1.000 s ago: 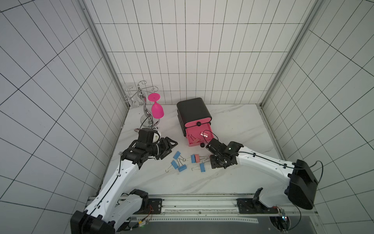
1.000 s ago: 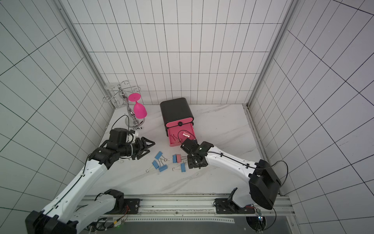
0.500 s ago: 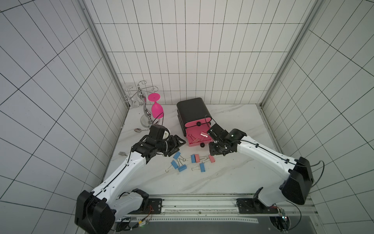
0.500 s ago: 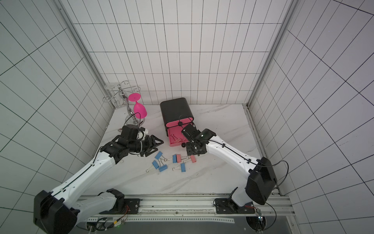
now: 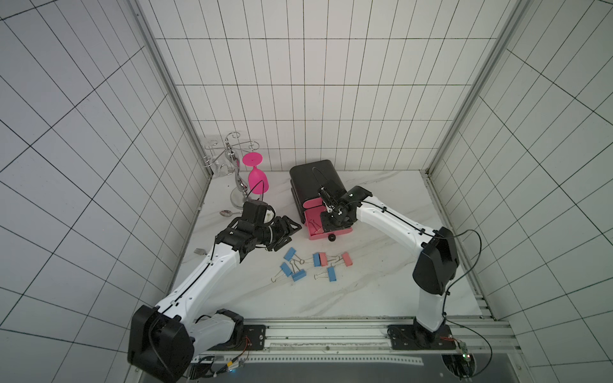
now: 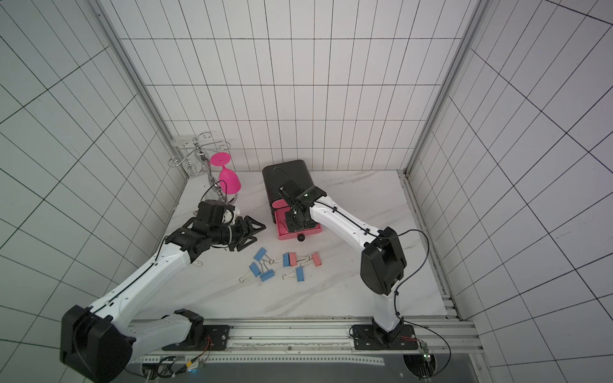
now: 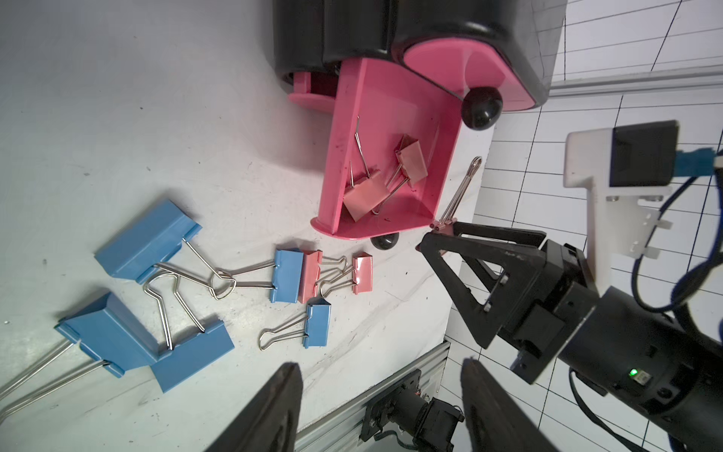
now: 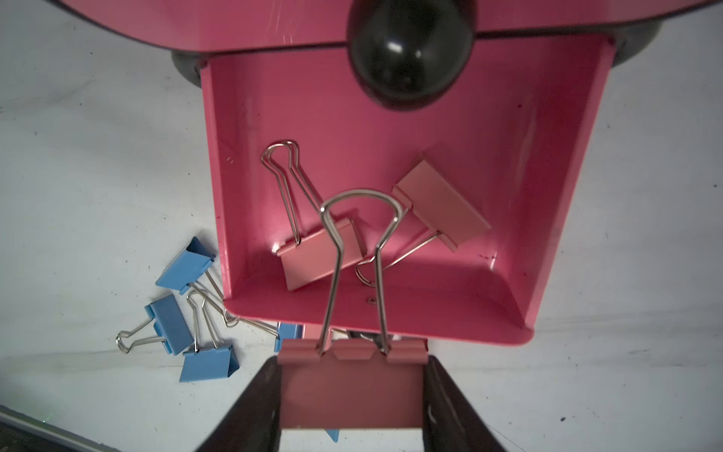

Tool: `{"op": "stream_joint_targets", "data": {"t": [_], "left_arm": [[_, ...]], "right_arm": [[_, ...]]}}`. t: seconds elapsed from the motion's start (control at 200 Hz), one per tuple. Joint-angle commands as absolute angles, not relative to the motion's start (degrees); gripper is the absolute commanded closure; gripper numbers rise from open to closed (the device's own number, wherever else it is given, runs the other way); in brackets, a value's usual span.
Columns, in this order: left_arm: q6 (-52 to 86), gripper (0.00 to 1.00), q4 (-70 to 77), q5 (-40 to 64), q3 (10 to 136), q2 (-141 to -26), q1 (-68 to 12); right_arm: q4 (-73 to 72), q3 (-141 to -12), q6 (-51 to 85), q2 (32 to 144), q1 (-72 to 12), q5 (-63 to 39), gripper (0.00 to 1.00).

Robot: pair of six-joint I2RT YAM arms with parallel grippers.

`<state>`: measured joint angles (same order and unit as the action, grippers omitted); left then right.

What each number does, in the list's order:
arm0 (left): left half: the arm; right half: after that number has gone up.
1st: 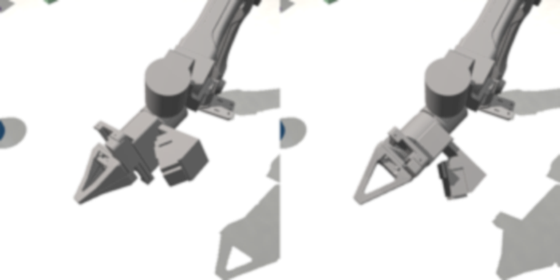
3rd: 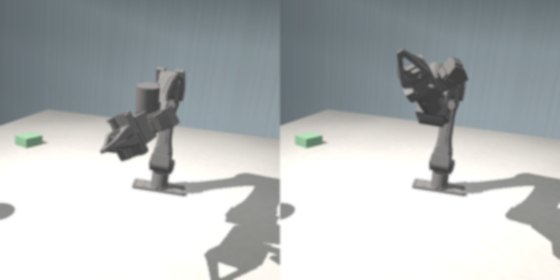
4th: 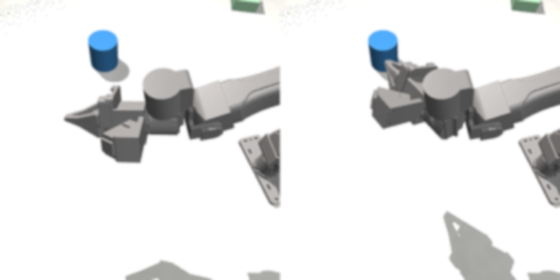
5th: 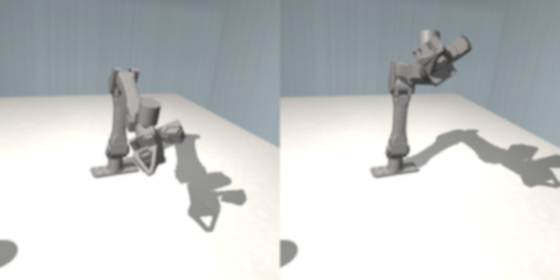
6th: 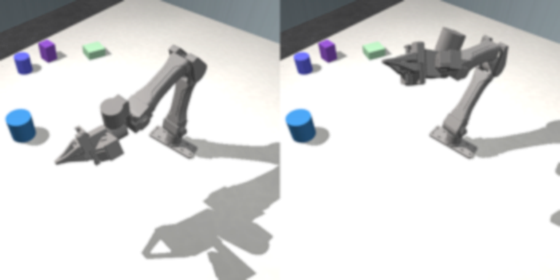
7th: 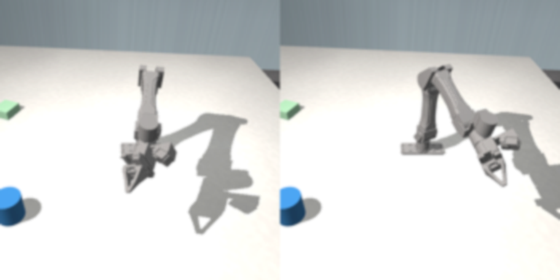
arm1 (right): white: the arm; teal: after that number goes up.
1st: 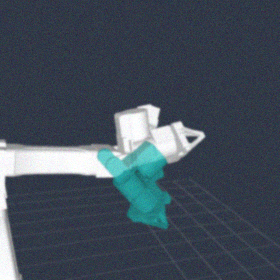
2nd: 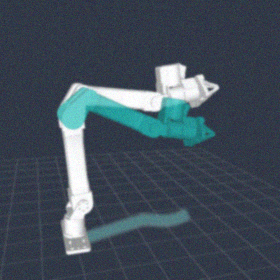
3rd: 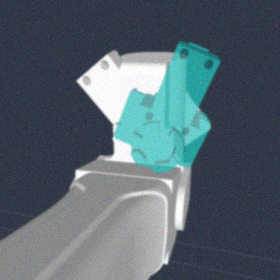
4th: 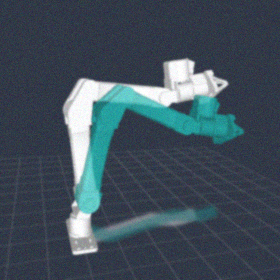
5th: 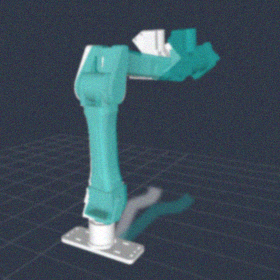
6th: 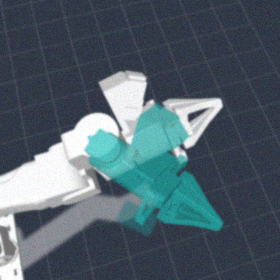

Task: Put the binder clips in the drawer according to color
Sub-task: Place the binder clip in the drawer.

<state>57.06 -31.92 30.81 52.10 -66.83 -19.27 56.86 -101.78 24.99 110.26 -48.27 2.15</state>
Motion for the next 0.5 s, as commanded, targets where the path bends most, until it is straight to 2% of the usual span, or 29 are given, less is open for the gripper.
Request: {"op": "stream_joint_targets", "data": {"t": [0.0, 0.12, 0.375, 0.495], "left_arm": [[54.98, 0.32, -31.63, 32.31, 53.84, -67.22, -17.63], [54.34, 0.32, -32.21, 33.09, 53.8, -67.09, -16.15], [53.36, 0.32, -33.39, 33.92, 53.96, -66.99, -14.53], [53.18, 0.32, -33.55, 34.1, 54.14, -66.98, -14.07]], "right_arm": [[59.58, -105.8, 22.79, 113.18, -47.29, 0.72, 0.52], [60.46, -108.89, 21.91, 115.85, -47.15, 0.44, 0.5], [60.63, -111.03, 21.27, 117.14, -46.91, 0.53, 0.32], [60.64, -110.57, 21.27, 116.29, -46.67, 1.11, 0.29]]}}
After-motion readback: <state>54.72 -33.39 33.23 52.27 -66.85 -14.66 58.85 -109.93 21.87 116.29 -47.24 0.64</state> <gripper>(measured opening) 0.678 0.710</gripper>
